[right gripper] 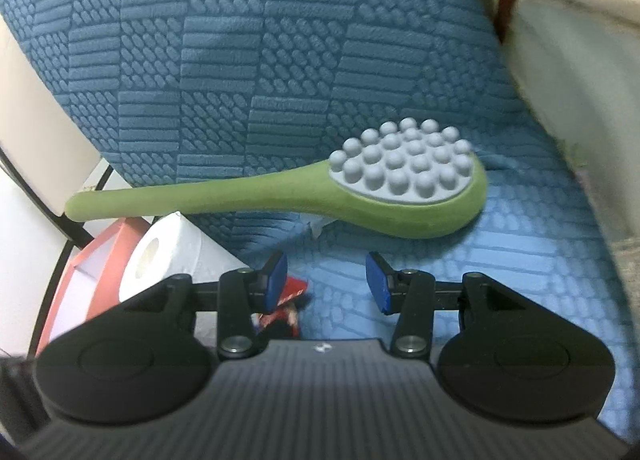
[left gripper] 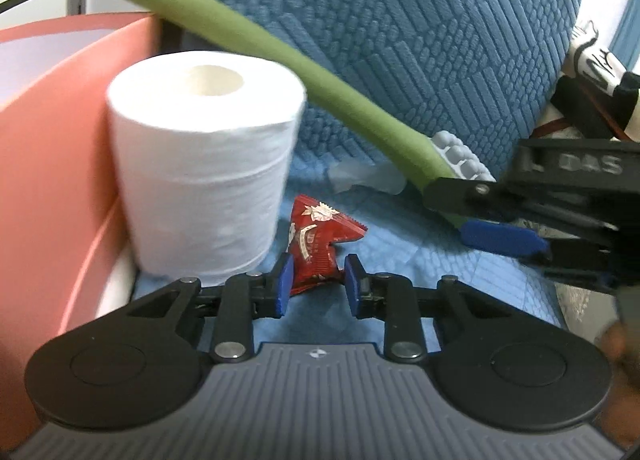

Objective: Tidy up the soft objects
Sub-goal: 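Close the left gripper on the red candy packet while the right gripper grasps the clear plastic cup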

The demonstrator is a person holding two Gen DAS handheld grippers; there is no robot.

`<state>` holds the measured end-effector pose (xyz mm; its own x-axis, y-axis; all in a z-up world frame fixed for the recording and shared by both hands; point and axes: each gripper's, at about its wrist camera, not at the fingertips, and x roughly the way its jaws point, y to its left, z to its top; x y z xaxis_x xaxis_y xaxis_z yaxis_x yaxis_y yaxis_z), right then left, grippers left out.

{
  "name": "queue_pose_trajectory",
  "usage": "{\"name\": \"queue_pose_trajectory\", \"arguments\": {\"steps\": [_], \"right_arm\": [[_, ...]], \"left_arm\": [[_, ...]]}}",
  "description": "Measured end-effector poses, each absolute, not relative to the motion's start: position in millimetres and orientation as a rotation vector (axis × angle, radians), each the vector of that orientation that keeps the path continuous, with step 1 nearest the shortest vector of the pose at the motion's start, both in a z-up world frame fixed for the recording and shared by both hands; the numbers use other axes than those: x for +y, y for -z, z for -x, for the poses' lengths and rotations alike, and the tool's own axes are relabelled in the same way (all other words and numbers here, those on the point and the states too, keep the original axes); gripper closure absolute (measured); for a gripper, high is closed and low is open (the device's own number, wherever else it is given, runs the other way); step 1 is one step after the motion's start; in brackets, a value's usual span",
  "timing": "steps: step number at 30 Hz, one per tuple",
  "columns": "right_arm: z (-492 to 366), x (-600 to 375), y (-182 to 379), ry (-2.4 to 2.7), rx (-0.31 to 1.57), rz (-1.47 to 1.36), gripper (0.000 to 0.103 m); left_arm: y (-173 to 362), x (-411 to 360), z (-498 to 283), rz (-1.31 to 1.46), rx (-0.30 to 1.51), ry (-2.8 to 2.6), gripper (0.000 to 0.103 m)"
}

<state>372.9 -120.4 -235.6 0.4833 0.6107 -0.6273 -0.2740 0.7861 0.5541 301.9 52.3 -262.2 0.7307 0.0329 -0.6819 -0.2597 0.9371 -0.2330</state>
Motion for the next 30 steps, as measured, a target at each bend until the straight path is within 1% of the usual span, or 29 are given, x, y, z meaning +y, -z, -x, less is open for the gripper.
{"name": "queue_pose_trajectory", "arguments": {"steps": [2, 8, 11, 15, 17, 25, 30], "right_arm": [[-376, -112, 241, -0.555, 0.926, -0.405, 0.062], [-389, -88, 256, -0.535, 0.930, -0.404, 0.071], [-396, -81, 264, -0.517, 0.938, -0.408, 0.075], [-404, -76, 273, -0.489, 0.929, -0.426, 0.077], [-406, -72, 275, -0.479, 0.923, -0.432, 0.078], [-418, -59, 281, -0.457, 0.895, -0.457, 0.078], [-426, -47, 288, -0.447, 0.889, -0.459, 0.086]], "left_arm": [[261, 58, -293, 0.346, 0.737, -0.174, 0.072], [257, 67, -275, 0.372, 0.734, -0.180, 0.079], [256, 70, -273, 0.391, 0.737, -0.179, 0.079], [256, 71, -272, 0.394, 0.739, -0.174, 0.080], [257, 71, -270, 0.398, 0.740, -0.169, 0.082], [259, 68, -272, 0.397, 0.744, -0.167, 0.082], [260, 69, -272, 0.402, 0.746, -0.169, 0.082]]}}
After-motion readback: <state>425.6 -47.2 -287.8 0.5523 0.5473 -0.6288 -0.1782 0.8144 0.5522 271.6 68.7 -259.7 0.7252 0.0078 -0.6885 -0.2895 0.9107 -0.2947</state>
